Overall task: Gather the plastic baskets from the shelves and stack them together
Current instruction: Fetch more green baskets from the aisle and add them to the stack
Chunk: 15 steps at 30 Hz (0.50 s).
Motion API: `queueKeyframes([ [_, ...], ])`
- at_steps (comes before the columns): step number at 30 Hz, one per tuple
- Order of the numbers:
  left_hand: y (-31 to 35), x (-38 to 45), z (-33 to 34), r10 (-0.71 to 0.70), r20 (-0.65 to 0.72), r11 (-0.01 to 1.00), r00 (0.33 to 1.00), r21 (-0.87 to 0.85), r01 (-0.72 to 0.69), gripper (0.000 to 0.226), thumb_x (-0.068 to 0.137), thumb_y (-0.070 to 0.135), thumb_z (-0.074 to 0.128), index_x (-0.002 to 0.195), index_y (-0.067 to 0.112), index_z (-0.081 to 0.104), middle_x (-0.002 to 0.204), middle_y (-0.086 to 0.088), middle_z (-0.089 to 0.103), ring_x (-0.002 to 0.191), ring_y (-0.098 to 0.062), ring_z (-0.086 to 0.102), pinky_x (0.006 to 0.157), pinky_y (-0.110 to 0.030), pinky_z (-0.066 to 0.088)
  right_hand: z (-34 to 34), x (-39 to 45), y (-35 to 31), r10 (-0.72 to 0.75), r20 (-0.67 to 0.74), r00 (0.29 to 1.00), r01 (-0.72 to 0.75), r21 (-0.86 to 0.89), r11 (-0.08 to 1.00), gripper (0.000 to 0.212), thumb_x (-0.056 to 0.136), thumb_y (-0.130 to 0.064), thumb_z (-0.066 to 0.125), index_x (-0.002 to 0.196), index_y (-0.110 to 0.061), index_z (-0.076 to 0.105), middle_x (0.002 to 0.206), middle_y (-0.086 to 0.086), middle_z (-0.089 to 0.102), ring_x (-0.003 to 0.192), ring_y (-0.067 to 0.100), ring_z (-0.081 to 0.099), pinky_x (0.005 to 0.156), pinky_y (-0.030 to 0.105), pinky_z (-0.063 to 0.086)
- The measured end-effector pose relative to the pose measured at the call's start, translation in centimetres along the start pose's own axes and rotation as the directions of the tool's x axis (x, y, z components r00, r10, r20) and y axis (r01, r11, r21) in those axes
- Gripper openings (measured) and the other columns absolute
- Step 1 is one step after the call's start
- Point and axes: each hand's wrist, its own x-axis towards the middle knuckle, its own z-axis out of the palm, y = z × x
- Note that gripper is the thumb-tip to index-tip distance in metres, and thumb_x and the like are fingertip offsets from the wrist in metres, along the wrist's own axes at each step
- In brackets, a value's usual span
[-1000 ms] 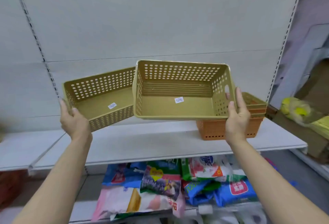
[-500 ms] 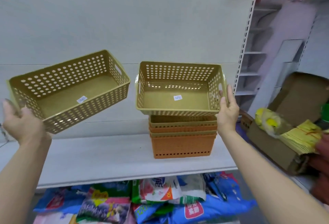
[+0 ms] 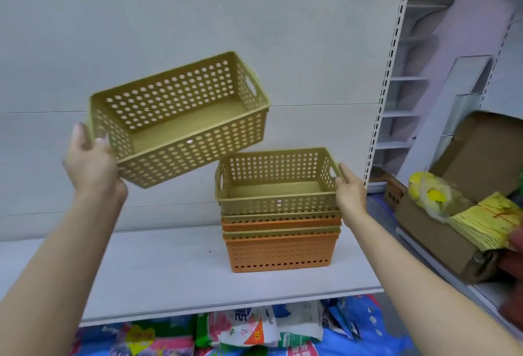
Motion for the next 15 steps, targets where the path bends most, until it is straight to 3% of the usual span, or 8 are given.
queueKeyframes([
  [2, -0.9, -0.6, 2.5, -0.030, 0.002, 0.998, 1.000, 0.061, 0.030, 0.042, 0.101, -0.009, 0.029, 0.093, 0.023, 0.055, 0.085, 0.022, 0.064, 0.061, 0.014, 0.060, 0.084, -0.028, 0.048, 0.2, 0.5, -0.1, 0.060, 0.008, 0.998, -0.059, -0.108, 0.992, 0.039, 0.099, -0.009, 0.040, 0.137, -0.012, 0.050, 0.134, 0.005, 0.056, 0.115, 0.027, 0.055, 0.084, 0.033, 0.043],
  [3, -1.5, -0.8, 3.4, -0.070, 0.009, 0.996, 0.998, 0.049, 0.069, 0.043, 0.102, -0.009, 0.028, 0.111, 0.020, 0.058, 0.099, 0.020, 0.060, 0.062, 0.015, 0.061, 0.085, -0.027, 0.048, 0.3, 0.4, -0.5, 0.092, 0.027, 0.995, -0.086, -0.162, 0.983, 0.036, 0.099, -0.009, 0.039, 0.132, -0.006, 0.053, 0.122, 0.010, 0.061, 0.104, 0.029, 0.057, 0.080, 0.034, 0.044],
  [5, -3.5, -0.9, 5.2, -0.132, 0.015, 0.989, 0.991, 0.061, 0.131, 0.050, 0.103, -0.007, 0.029, 0.150, 0.007, 0.036, 0.130, 0.010, 0.051, 0.078, 0.011, 0.065, 0.086, -0.022, 0.054, 0.3, 0.2, -0.5, 0.159, 0.115, 0.981, -0.129, -0.236, 0.963, 0.035, 0.101, -0.020, 0.035, 0.123, -0.002, 0.056, 0.110, 0.011, 0.060, 0.091, 0.028, 0.055, 0.077, 0.034, 0.042],
  [7, -4.7, -2.1, 7.2, -0.185, 0.022, 0.973, 0.983, 0.146, 0.180, 0.056, 0.103, -0.004, 0.032, 0.157, 0.011, 0.023, 0.149, 0.004, 0.044, 0.103, -0.005, 0.065, 0.093, -0.034, 0.055, 0.2, 0.3, -0.8, 0.166, 0.145, 0.975, -0.139, -0.181, 0.974, 0.049, 0.103, -0.036, 0.028, 0.132, -0.004, 0.050, 0.130, 0.010, 0.053, 0.116, 0.030, 0.050, 0.094, 0.037, 0.038],
  [9, -6.5, -2.8, 8.3, -0.277, 0.045, 0.946, 0.960, 0.190, 0.264, 0.057, 0.103, 0.001, 0.037, 0.156, 0.018, 0.026, 0.148, 0.002, 0.048, 0.107, -0.016, 0.066, 0.095, -0.046, 0.055, 0.0, 0.1, -1.9, 0.024, 0.098, 0.995, -0.032, 0.082, 0.996, 0.058, 0.103, -0.046, 0.024, 0.145, -0.009, 0.038, 0.149, 0.004, 0.040, 0.136, 0.022, 0.038, 0.111, 0.037, 0.028],
  [11, -7.7, -3.4, 9.3, -0.388, 0.080, 0.902, 0.918, 0.239, 0.360, 0.057, 0.104, 0.005, 0.039, 0.157, 0.022, 0.025, 0.145, 0.000, 0.050, 0.101, -0.019, 0.067, 0.090, -0.044, 0.057, -0.3, -0.2, -3.4, -0.118, 0.067, 0.991, 0.091, 0.314, 0.945, 0.056, 0.103, -0.047, 0.026, 0.147, -0.015, 0.036, 0.150, -0.002, 0.040, 0.135, 0.011, 0.038, 0.113, 0.033, 0.028],
  [13, -8.3, -4.0, 9.9, -0.444, 0.129, 0.867, 0.887, 0.311, 0.389, 0.055, 0.105, 0.006, 0.039, 0.157, 0.017, 0.024, 0.143, -0.002, 0.050, 0.092, -0.016, 0.064, 0.078, -0.035, 0.057, -0.5, -0.4, -4.3, -0.172, 0.084, 0.982, 0.142, 0.282, 0.949, 0.052, 0.102, -0.043, 0.035, 0.148, -0.017, 0.036, 0.149, -0.006, 0.040, 0.135, 0.008, 0.037, 0.112, 0.031, 0.029],
  [15, -8.2, -4.6, 9.5, -0.461, 0.220, 0.857, 0.859, 0.363, 0.367, 0.043, 0.105, 0.012, 0.045, 0.147, 0.012, 0.042, 0.122, -0.001, 0.060, 0.080, -0.011, 0.059, 0.062, -0.026, 0.049, -0.7, -0.1, -3.9, -0.186, 0.076, 0.980, 0.172, 0.165, 0.971, 0.052, 0.101, -0.037, 0.043, 0.147, -0.015, 0.036, 0.150, -0.004, 0.039, 0.137, 0.011, 0.036, 0.114, 0.034, 0.030],
])
